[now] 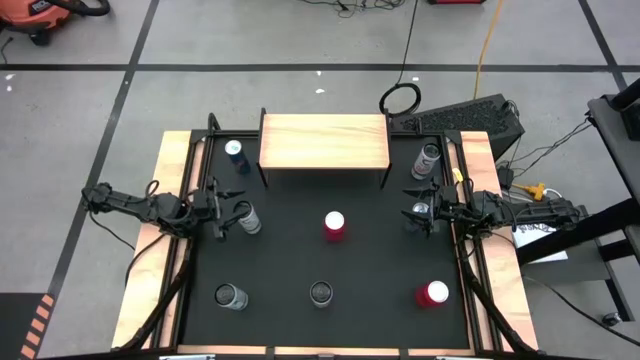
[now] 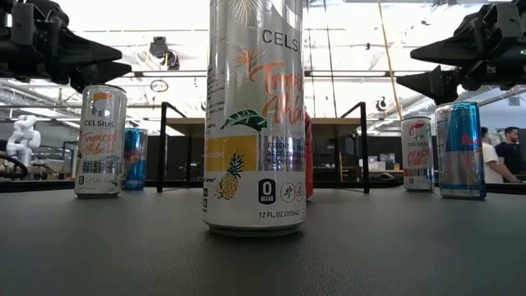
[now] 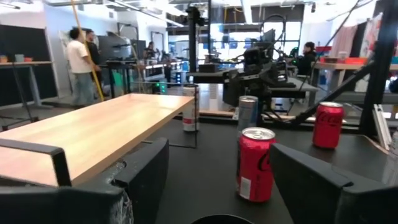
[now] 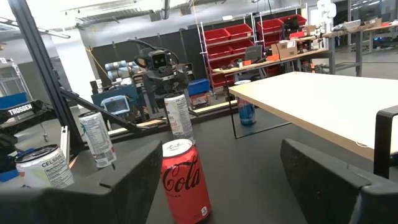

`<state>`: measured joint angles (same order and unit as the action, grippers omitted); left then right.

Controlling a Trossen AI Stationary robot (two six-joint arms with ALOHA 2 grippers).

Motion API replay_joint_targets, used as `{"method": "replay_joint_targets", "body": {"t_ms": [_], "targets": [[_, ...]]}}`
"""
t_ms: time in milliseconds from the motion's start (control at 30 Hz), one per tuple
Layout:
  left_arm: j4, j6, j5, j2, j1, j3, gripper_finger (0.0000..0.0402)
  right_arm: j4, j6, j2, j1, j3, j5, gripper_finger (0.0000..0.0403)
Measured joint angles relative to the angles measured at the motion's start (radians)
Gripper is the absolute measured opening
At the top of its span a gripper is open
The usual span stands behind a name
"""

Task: Place canned beverage on shelf
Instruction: Put the top white-yellow soda can on the shelf

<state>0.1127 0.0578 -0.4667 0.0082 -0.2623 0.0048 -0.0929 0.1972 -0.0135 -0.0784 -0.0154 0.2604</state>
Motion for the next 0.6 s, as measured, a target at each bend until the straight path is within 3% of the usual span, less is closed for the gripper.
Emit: {"method": "replay_joint_targets", "body": {"t_ms": [367, 600], "targets": [[-0.018, -0.033, -0.013, 0.0, 0.0, 0.0, 0.0394, 0.0, 0.0, 0.0, 0.0, 0.0, 0.0, 0.0308], [-0.017, -0.052, 0.0, 0.0, 0.0, 0.0, 0.0376, 0.0, 0.0, 0.0, 0.0, 0.0, 0.0, 0.0308]]}}
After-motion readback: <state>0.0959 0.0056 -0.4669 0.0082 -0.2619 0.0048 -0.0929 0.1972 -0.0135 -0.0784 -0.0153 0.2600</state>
